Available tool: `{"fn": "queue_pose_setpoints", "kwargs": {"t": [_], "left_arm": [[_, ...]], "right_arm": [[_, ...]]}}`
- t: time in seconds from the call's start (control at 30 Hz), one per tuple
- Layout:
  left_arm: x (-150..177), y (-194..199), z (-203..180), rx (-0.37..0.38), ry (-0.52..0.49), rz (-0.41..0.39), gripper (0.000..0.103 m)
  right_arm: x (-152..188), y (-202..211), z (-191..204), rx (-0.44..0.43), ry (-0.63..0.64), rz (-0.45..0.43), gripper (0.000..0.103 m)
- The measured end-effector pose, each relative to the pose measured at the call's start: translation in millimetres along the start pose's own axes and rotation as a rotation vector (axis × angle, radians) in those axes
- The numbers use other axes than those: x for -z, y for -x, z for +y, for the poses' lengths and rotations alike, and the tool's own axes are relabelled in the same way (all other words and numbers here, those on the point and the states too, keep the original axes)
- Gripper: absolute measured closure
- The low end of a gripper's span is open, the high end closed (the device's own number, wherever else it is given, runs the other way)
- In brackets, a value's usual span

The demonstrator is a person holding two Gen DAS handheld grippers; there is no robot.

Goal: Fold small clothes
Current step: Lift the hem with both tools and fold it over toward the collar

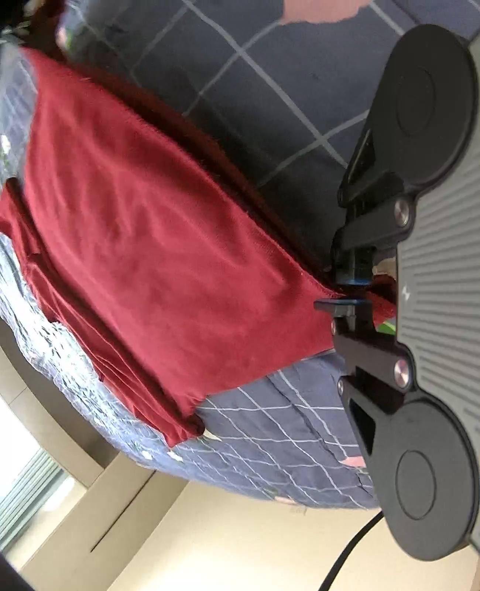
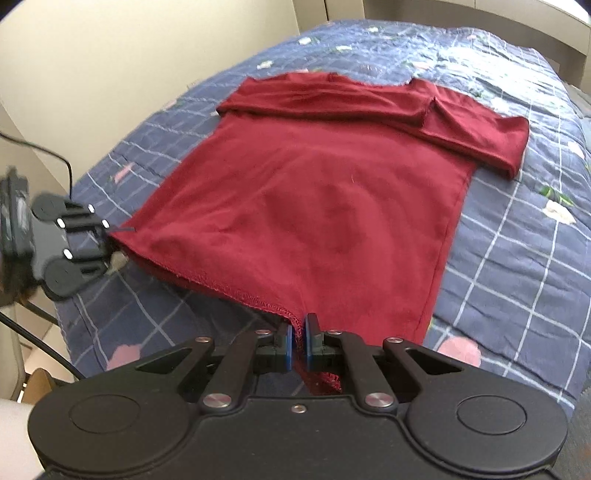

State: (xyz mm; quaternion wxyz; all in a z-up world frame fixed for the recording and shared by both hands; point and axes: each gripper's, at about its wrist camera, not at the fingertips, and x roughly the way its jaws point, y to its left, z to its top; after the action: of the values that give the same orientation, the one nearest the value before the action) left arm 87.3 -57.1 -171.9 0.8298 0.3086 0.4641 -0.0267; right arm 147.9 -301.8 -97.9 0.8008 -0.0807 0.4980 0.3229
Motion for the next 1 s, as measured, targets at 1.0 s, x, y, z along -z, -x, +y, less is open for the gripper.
{"fn": "queue_pose_setpoints", "kwargs": {"t": [1.0], "left_arm": [[-90, -26, 152, 0.414, 0.082, -0.078, 0.099]], "right_arm": [[-119, -22, -39, 0.103, 0.128, -0.055, 0.096]]}}
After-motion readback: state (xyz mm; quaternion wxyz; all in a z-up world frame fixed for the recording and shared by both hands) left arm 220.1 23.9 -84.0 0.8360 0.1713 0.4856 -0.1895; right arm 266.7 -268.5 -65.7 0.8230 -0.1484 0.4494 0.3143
